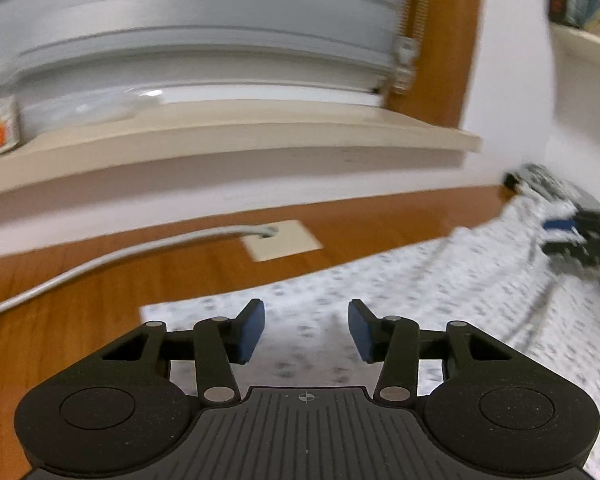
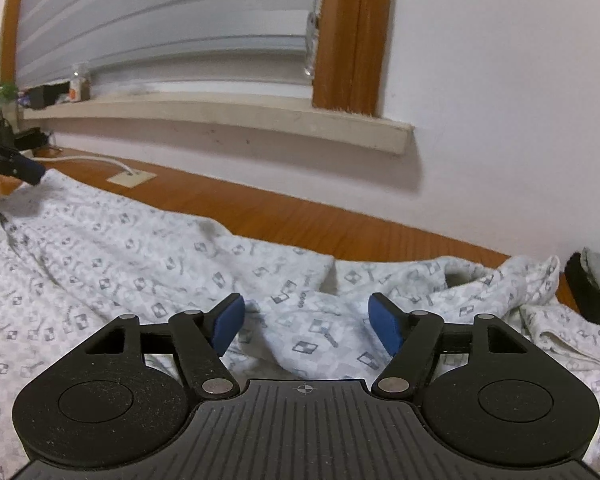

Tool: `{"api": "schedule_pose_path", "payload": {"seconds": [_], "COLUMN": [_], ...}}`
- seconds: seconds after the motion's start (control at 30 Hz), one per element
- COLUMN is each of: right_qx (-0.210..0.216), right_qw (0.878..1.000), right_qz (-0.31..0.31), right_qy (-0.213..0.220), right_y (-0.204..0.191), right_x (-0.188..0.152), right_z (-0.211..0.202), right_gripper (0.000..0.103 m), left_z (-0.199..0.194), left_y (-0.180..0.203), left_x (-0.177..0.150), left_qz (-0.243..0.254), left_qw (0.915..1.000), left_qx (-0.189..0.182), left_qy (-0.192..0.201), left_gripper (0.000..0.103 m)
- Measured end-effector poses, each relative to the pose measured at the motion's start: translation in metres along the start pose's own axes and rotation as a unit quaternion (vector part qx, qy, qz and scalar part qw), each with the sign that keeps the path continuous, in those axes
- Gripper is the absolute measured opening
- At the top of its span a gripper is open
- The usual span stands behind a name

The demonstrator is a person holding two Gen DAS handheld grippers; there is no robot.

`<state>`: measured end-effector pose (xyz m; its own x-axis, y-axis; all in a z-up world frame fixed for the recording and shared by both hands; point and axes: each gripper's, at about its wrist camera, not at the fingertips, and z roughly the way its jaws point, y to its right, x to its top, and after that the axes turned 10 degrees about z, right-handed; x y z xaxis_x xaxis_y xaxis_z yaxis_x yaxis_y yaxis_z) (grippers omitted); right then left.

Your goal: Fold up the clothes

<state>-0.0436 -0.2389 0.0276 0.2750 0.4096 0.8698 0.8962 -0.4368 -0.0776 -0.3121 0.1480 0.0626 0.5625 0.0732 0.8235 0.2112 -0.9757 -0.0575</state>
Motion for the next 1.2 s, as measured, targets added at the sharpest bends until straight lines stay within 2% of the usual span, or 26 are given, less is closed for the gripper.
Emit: {"api": "schedule_pose_path", "payload": {"seconds": [0.17, 0.27, 0.3, 0.37, 0.47, 0.6, 0.67, 0.83, 0.9, 0.93, 0.97, 1.07, 1.2], "right_qx": [-0.011, -0.055, -0.076, -0.116, -0.17, -0.143, -0.132, -0.151, -0.16, -0.157, -0.16, -0.186, -0.239], "right_qw": [1.0, 0.998, 0.996, 0.991, 0.981, 0.983, 0.983, 0.98, 0.979, 0.979, 0.978, 0.976, 0.969], "right_qz": [0.013, 0.028, 0.039, 0.06, 0.089, 0.112, 0.12, 0.107, 0.094, 0.098, 0.105, 0.095, 0.057], "right_qy": [0.006, 0.02, 0.021, 0.02, 0.011, -0.024, -0.035, -0.078, -0.09, -0.09, -0.085, -0.057, -0.024], "right_y": [0.012, 0.037, 0.049, 0.075, 0.117, 0.146, 0.149, 0.148, 0.149, 0.149, 0.15, 0.141, 0.119], "right_x": [0.006, 0.017, 0.021, 0.028, 0.034, 0.033, 0.033, 0.034, 0.034, 0.034, 0.036, 0.051, 0.077], "right_z": [-0.019, -0.036, -0.038, -0.041, -0.036, -0.02, -0.01, 0.017, 0.024, 0.023, 0.019, -0.007, -0.062], "right_gripper": [0.068, 0.069, 0.069, 0.069, 0.069, 0.069, 0.069, 0.068, 0.054, 0.038, 0.014, 0.008, 0.008], "left_z": [0.017, 0.04, 0.048, 0.061, 0.079, 0.098, 0.106, 0.108, 0.108, 0.107, 0.107, 0.107, 0.108], "left_y": [0.017, 0.019, 0.019, 0.017, 0.016, 0.013, 0.009, 0.007, 0.009, 0.009, 0.007, 0.003, 0.004], "left_x": [0.011, 0.025, 0.03, 0.037, 0.041, 0.032, 0.03, 0.03, 0.031, 0.03, 0.03, 0.028, 0.028], "left_qz": [0.018, 0.023, 0.02, 0.02, 0.018, 0.011, -0.004, -0.013, -0.008, -0.009, -0.012, -0.026, -0.024], "left_qw": [0.9997, 0.9995, 0.9995, 0.9991, 0.9983, 0.9971, 0.9964, 0.9958, 0.9957, 0.9957, 0.9956, 0.995, 0.9953], "left_qx": [-0.013, -0.019, -0.025, -0.035, -0.05, -0.073, -0.084, -0.091, -0.092, -0.092, -0.093, -0.096, -0.094], "left_qy": [-0.002, 0.004, 0.007, 0.016, 0.022, 0.018, -0.007, -0.007, -0.009, -0.008, -0.008, -0.007, -0.007], "left_gripper": [0.057, 0.058, 0.063, 0.068, 0.068, 0.071, 0.071, 0.076, 0.077, 0.077, 0.077, 0.078, 0.079]}}
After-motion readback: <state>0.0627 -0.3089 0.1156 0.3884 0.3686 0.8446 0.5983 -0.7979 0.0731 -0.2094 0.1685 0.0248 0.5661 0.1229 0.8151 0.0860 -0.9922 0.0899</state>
